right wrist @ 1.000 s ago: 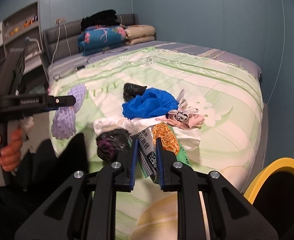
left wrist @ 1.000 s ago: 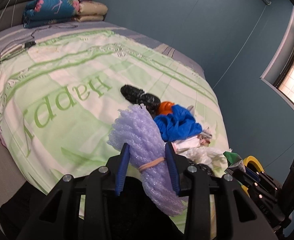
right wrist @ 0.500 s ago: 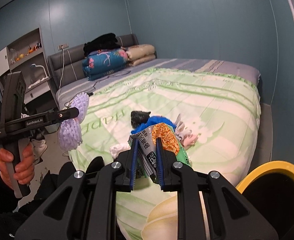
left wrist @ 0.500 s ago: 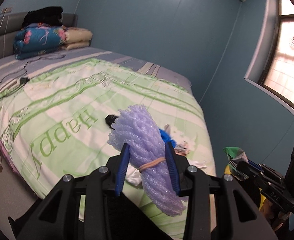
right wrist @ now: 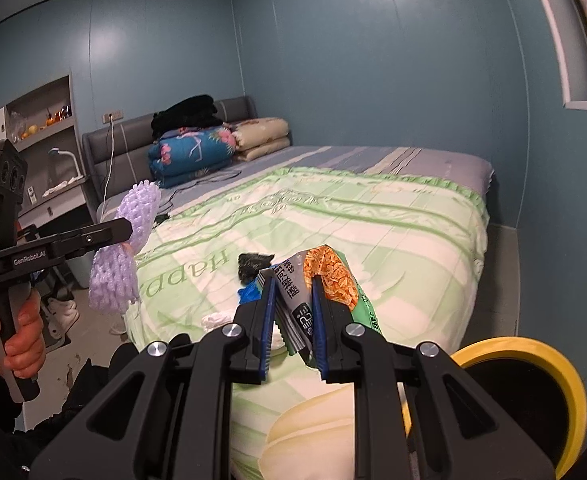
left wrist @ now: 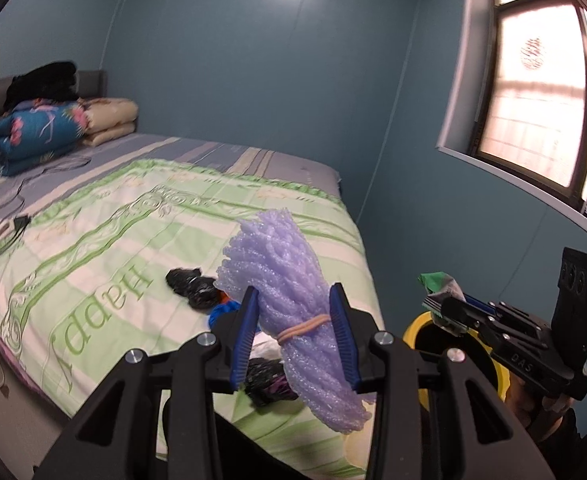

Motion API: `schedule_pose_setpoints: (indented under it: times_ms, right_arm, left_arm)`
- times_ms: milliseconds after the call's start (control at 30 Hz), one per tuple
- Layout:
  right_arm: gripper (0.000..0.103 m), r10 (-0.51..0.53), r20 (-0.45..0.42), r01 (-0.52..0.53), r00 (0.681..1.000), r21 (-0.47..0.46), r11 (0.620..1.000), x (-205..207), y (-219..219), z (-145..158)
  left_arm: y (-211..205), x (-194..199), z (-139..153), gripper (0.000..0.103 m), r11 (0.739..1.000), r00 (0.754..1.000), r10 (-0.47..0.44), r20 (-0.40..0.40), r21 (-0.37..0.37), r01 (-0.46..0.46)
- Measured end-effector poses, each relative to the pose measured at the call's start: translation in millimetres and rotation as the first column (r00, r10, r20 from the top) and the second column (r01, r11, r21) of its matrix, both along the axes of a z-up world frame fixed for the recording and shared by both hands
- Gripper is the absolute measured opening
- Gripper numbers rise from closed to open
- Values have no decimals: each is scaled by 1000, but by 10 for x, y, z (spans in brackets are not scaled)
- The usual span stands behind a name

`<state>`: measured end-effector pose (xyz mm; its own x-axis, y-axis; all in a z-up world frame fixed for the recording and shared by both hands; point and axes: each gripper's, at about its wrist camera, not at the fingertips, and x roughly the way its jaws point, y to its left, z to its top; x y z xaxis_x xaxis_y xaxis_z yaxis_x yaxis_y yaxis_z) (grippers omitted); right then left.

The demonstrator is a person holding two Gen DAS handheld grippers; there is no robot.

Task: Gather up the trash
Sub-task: 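Carry the foam net with the left tool while the right tool carries the grey packet to the bin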

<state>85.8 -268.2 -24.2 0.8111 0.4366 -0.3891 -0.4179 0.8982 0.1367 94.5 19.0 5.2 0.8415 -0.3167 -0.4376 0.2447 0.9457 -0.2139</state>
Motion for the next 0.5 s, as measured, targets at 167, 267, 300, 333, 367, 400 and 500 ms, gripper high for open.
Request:
schedule_pose_setpoints:
  times_ms: [167, 267, 300, 333, 367, 400, 500]
  right_arm:
    - [16, -33, 37, 32, 999, 17, 999, -76, -158, 99]
    - [16, -54, 56, 53, 997, 21, 998, -121, -253, 138]
    - [16, -63, 62, 61, 996, 22, 998, -136, -295, 147]
    - [16, -72, 66, 71, 995, 24, 997, -150, -337, 157]
    - [16, -80, 69, 79, 994, 25, 997, -156, -372, 162]
    - [16, -91, 72, 90, 993, 25, 996, -173, -413, 170]
    - [16, -122, 82, 121, 989, 23, 992, -209, -527, 188]
  left_arm:
    - [-236, -93, 170, 34, 998, 997, -56, 47, 25, 55]
    - [-374, -145, 254, 34, 996, 994, -85, 72, 42, 82]
    - [-410, -158, 275, 34, 995, 993, -93, 78, 43, 90]
    - [-452, -175, 301, 34, 994, 991, -104, 85, 44, 100]
    - [-490, -179, 322, 34, 993, 989, -115, 89, 45, 111]
    - [-548, -193, 345, 34, 991, 987, -128, 94, 50, 124]
    - [-681, -217, 394, 34, 986, 981, -159, 107, 59, 153]
